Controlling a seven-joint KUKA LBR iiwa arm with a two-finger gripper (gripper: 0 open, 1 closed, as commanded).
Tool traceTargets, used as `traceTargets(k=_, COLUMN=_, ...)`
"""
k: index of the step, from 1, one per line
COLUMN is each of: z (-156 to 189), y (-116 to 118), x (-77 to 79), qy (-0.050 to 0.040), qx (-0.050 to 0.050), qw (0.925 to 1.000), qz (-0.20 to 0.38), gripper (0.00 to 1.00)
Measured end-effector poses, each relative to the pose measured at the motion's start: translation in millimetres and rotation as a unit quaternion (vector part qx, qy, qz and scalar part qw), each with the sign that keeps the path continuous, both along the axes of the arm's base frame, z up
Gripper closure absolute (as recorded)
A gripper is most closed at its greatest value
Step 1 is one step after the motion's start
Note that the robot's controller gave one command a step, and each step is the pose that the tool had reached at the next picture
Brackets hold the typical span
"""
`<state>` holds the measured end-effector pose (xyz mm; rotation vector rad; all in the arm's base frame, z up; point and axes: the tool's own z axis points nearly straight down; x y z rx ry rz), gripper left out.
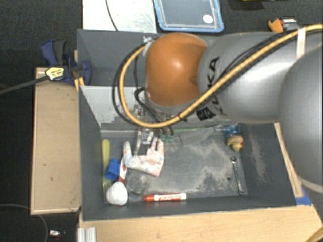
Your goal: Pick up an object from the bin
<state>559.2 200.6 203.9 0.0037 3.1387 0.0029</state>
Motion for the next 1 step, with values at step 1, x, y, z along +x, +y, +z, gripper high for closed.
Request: traceTargets(k=1, z=-54.3, y=-4.5, x=-8.2, qy=-0.0007, qx=0.001, qw=0.9981, qz=-0.062, gripper=0.00)
